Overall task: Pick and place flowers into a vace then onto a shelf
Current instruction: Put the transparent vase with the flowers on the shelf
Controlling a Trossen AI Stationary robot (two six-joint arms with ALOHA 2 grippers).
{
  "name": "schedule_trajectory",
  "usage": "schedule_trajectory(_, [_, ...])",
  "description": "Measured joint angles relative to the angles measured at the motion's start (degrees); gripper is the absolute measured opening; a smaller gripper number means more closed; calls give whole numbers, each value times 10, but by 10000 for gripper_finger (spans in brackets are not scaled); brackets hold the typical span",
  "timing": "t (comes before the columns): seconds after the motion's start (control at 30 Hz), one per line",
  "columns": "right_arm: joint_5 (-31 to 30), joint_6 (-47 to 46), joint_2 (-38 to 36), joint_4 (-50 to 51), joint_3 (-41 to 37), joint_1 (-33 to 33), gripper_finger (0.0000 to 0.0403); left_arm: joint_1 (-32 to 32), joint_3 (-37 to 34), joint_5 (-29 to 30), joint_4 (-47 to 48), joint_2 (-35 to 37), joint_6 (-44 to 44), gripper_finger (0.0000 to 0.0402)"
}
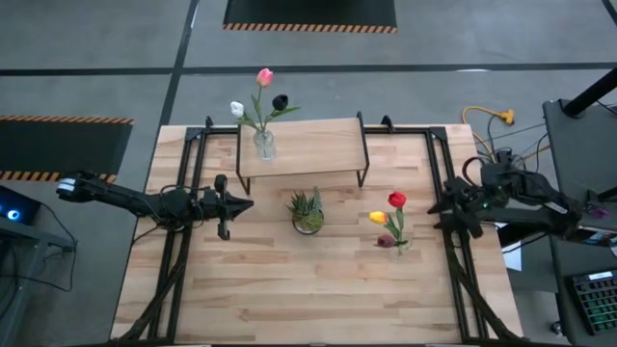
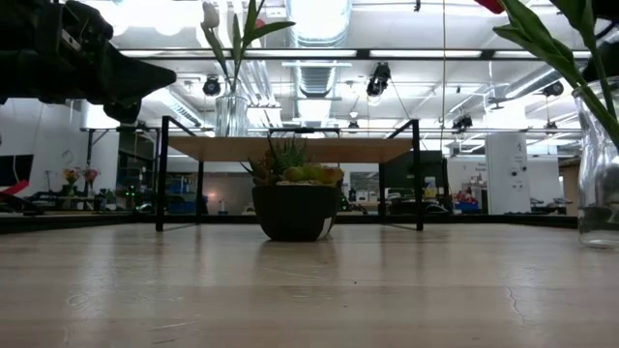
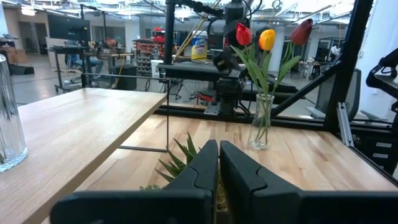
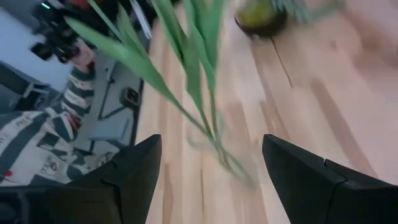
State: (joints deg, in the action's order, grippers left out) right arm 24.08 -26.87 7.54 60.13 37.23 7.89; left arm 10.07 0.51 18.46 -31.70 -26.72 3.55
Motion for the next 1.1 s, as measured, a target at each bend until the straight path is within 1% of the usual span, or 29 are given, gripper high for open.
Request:
schedule_trajectory(0.07, [5, 14, 16, -45, 0, 0, 270, 0, 0, 0, 0, 0, 0, 0])
schedule_trajectory(0.13, [8, 28, 39, -63, 3, 0, 268, 0, 0, 0, 0, 0, 0, 0])
schedule_trajectory(0.3, [15, 61, 113, -44, 14, -1, 267, 0, 0, 0, 0, 0, 0, 0])
schedule_trajectory(0.37, [15, 73, 133, -21, 28, -2, 267, 0, 0, 0, 0, 0, 0, 0])
schedule_trajectory(0.43, [14, 75, 141, 11, 44, -2, 267, 0, 0, 0, 0, 0, 0, 0])
schedule_trajectory(0.53, [15, 46, 135, 12, 59, -2, 267, 0, 0, 0, 2, 0, 0, 0])
schedule_trajectory(0.67, [15, 16, 126, 20, 61, -2, 265, 0, 0, 0, 12, 0, 0, 0])
schedule_trajectory(0.77, [15, 15, 130, 36, 57, -2, 265, 0, 0, 0, 17, 0, 0, 0])
schedule_trajectory(0.83, [15, 15, 139, 29, 57, -2, 265, 0, 0, 0, 19, 0, 0, 0])
schedule_trajectory(0.93, [20, 15, 160, -10, 57, -2, 265, 0, 0, 0, 23, 0, 0, 0])
schedule_trajectory(1.03, [59, 13, 189, -38, 57, -2, 265, 0, 0, 0, 26, 0, 0, 0])
schedule_trajectory(1.1, [66, 13, 208, -32, 57, -11, 265, 0, 0, 0, 26, 0, 0, 0])
